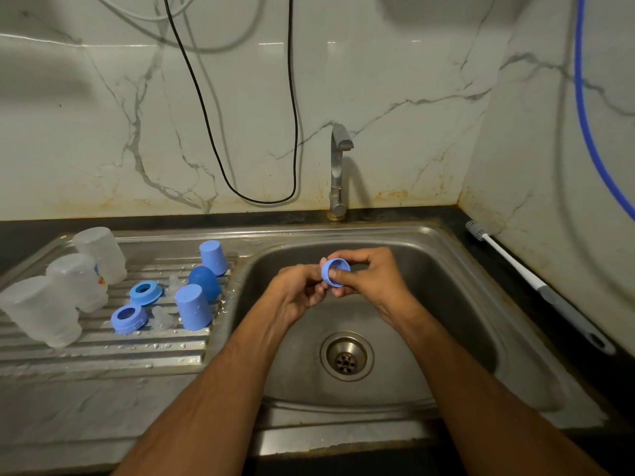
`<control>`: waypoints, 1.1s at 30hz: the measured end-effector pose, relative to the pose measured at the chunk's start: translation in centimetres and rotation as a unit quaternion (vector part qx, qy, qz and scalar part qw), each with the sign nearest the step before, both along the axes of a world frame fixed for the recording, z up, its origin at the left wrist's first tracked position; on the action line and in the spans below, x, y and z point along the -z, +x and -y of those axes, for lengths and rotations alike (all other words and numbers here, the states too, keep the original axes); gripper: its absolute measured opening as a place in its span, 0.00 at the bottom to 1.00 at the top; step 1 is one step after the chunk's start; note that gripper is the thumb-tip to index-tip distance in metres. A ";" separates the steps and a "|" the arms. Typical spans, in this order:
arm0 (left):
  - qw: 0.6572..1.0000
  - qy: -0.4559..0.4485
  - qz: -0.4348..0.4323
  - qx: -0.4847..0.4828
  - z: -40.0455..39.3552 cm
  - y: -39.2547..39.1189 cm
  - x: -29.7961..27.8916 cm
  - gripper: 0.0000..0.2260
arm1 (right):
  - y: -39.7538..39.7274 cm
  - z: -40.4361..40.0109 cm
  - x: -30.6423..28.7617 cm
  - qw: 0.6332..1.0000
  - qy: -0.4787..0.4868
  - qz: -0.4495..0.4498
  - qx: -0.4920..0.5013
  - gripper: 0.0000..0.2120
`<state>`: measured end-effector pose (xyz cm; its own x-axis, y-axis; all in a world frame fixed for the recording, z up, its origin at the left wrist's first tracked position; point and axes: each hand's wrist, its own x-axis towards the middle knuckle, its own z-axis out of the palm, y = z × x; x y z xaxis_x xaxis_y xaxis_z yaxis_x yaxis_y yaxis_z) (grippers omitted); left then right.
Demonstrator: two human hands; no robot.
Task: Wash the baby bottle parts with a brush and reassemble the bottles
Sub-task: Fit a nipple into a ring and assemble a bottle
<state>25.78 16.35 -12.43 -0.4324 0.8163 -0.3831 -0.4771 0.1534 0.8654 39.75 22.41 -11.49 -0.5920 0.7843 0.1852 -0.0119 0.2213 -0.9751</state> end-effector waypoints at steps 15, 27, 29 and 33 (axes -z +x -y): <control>0.980 0.082 -0.181 -0.003 -0.5 -1.7 1.2 0.05 | 0.7 0.2 -0.5 0.995 -0.082 -0.005 -0.053 0.10; 0.907 0.144 -0.395 0.008 -0.2 -1.1 1.0 0.11 | -1.0 -0.8 1.7 0.956 0.162 0.242 0.045 0.23; 0.898 0.147 -0.414 0.014 -0.2 -1.0 1.1 0.11 | -1.1 -0.9 1.9 0.951 0.168 0.255 0.052 0.21; 0.887 0.152 -0.437 0.000 -0.2 -1.1 1.1 0.11 | -1.1 -1.1 1.9 0.951 0.159 0.258 0.070 0.19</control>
